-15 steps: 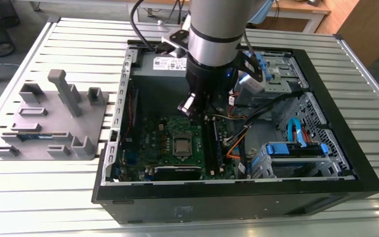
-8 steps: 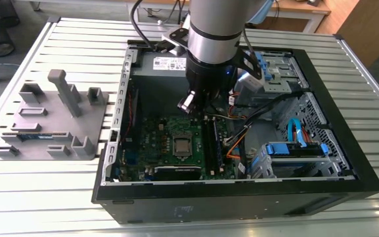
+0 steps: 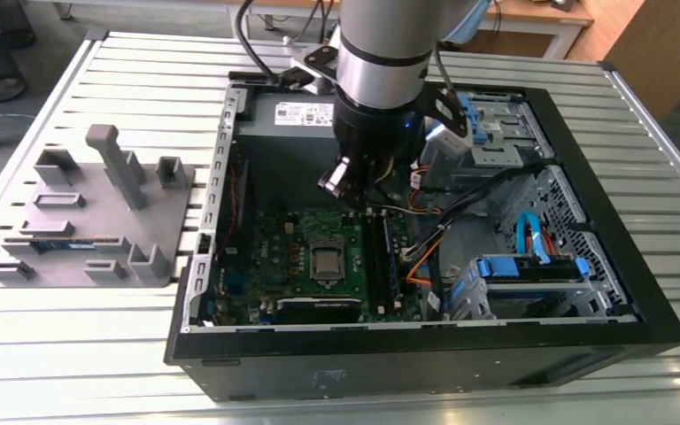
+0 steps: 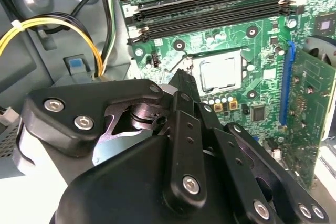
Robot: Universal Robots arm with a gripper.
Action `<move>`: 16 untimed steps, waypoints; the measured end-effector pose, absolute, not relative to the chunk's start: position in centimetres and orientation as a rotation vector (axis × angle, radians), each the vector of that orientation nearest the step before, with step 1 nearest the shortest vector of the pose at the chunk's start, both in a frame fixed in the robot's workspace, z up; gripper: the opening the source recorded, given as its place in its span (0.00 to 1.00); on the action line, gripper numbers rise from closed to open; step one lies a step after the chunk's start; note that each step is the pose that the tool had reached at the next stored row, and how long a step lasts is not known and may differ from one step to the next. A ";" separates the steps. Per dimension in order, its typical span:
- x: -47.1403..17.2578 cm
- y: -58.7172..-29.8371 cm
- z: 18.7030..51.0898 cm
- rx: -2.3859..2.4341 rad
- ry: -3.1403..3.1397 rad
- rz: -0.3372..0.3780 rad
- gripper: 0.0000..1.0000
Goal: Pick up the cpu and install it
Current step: 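Install the first cpu locking lever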
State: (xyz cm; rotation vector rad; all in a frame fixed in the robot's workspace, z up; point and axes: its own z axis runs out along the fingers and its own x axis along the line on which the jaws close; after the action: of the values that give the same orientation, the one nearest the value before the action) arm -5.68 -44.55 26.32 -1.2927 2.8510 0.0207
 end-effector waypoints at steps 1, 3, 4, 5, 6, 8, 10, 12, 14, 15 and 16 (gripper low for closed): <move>-5.7 -44.4 26.3 -1.292 2.851 0.021 0.11; -5.7 -44.2 26.3 -1.291 2.852 0.021 0.11; -5.7 -44.1 26.3 -1.291 2.852 0.021 0.11; -5.7 -44.0 26.3 -1.291 2.852 0.021 0.11; -5.7 -43.9 26.3 -1.291 2.852 0.021 0.11; -5.7 -43.7 26.3 -1.291 2.852 0.021 0.11; -5.7 -43.6 26.3 -1.291 2.852 0.021 0.11; -5.7 -43.4 26.3 -1.291 2.852 0.021 0.11; -5.7 -43.3 26.3 -1.291 2.852 0.021 0.11; -5.7 -43.2 26.3 -1.291 2.852 0.021 0.11; -5.7 -43.2 26.3 -1.291 2.852 0.021 0.11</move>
State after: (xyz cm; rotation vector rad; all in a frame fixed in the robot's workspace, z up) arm -5.67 -43.20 26.26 -1.2906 2.8520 0.0206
